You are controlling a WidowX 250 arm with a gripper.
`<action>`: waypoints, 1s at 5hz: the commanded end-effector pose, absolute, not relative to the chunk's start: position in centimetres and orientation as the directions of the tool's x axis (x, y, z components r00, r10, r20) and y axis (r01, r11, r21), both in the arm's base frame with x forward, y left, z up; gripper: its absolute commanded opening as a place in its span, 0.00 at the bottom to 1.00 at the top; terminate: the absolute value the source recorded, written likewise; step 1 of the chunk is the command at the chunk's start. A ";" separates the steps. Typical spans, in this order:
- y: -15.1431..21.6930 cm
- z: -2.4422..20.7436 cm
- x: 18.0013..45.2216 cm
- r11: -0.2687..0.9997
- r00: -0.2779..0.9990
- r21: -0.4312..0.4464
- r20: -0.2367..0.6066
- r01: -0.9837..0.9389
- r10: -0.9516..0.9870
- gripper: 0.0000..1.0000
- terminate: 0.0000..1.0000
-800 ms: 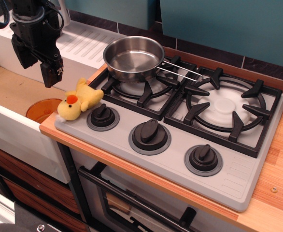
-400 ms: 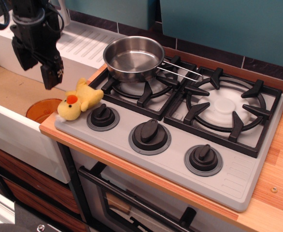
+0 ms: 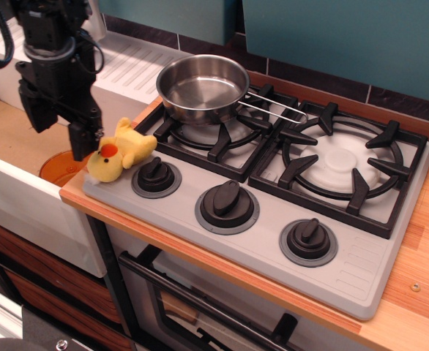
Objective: Put stuffedduck in pan
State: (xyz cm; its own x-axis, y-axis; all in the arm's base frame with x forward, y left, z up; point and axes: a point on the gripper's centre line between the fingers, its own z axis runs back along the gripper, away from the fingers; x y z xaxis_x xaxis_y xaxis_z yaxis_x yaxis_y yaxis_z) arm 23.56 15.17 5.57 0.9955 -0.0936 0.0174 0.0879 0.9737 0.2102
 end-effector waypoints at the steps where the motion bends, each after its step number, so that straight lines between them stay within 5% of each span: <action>1: 13.3 9.3 23.1 0.963 0.997 0.263 0.036 0.059 -0.071 1.00 0.00; 5: 11.5 4.0 25.3 0.977 0.986 0.194 0.127 0.084 -0.110 1.00 0.00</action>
